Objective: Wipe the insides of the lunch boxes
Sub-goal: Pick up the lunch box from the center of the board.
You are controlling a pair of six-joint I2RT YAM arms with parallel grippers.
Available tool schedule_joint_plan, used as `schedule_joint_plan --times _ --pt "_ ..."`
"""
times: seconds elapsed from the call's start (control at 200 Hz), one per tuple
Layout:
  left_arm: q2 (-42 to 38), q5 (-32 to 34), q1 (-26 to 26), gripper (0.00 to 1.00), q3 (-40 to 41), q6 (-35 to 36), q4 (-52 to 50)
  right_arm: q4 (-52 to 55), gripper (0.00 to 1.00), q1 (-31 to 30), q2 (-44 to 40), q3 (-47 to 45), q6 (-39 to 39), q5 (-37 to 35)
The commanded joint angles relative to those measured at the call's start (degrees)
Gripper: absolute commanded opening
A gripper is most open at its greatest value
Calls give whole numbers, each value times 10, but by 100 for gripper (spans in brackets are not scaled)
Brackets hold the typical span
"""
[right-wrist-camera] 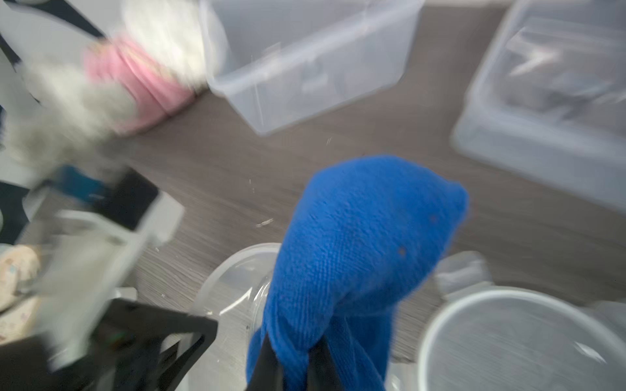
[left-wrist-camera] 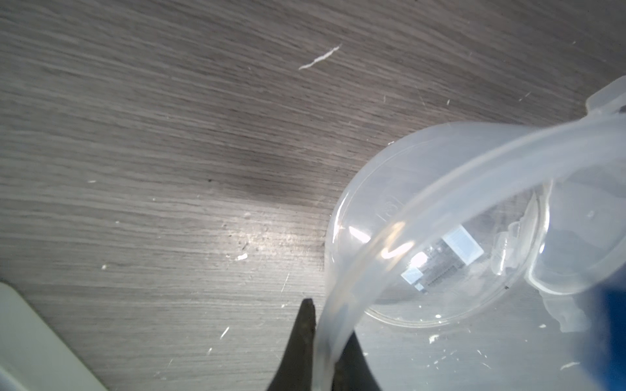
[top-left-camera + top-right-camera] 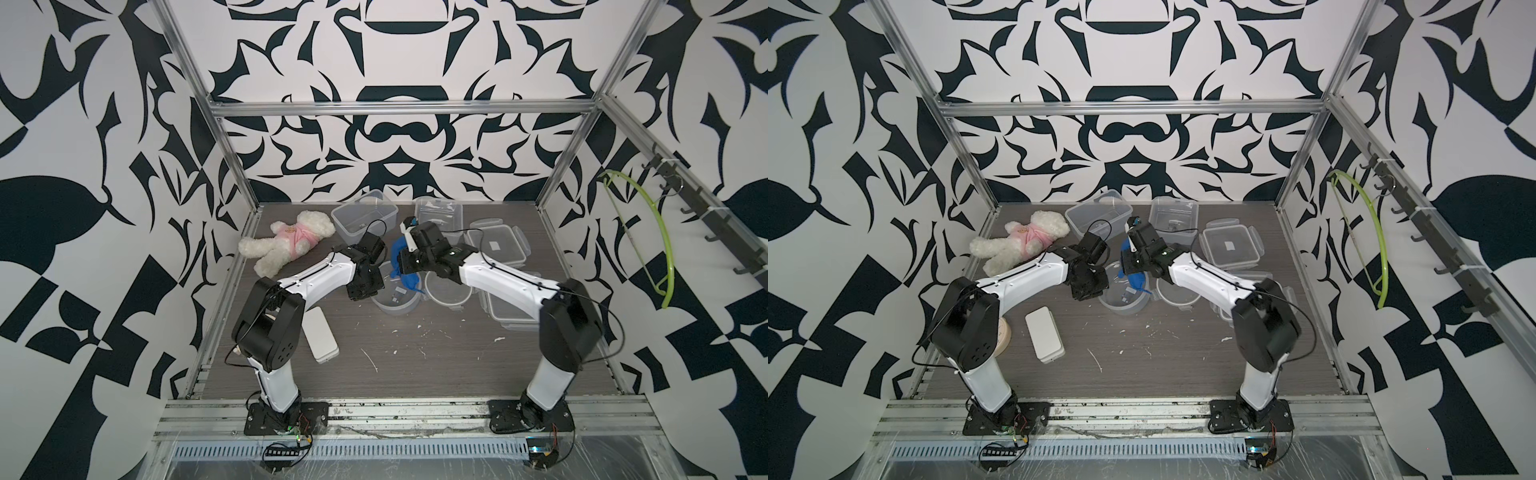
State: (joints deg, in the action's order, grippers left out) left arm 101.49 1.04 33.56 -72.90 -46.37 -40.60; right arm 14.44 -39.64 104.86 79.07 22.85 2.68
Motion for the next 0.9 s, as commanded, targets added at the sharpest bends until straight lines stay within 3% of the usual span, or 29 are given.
schedule_joint_plan --times 0.0,0.14,0.305,0.475,0.535,0.665,0.895 --pt "-25 -8 1 5 -9 0 -10 -29 0 -9 45 27 33 88" --pt "-25 -6 1 5 -13 1 -12 -55 0 -40 83 26 46 134" --pt "-20 -7 1 5 -17 3 -11 -144 0 -38 140 7 103 243" --pt "-22 -11 1 5 -8 2 -7 -137 0 -36 189 74 106 276" --pt "-24 -11 1 5 -3 1 -6 -99 0 -36 187 101 87 227" --pt "-31 -10 1 5 7 0 -6 23 0 -32 145 135 21 -29" --pt "-25 -12 1 5 9 2 -9 233 0 -25 159 219 -129 -363"
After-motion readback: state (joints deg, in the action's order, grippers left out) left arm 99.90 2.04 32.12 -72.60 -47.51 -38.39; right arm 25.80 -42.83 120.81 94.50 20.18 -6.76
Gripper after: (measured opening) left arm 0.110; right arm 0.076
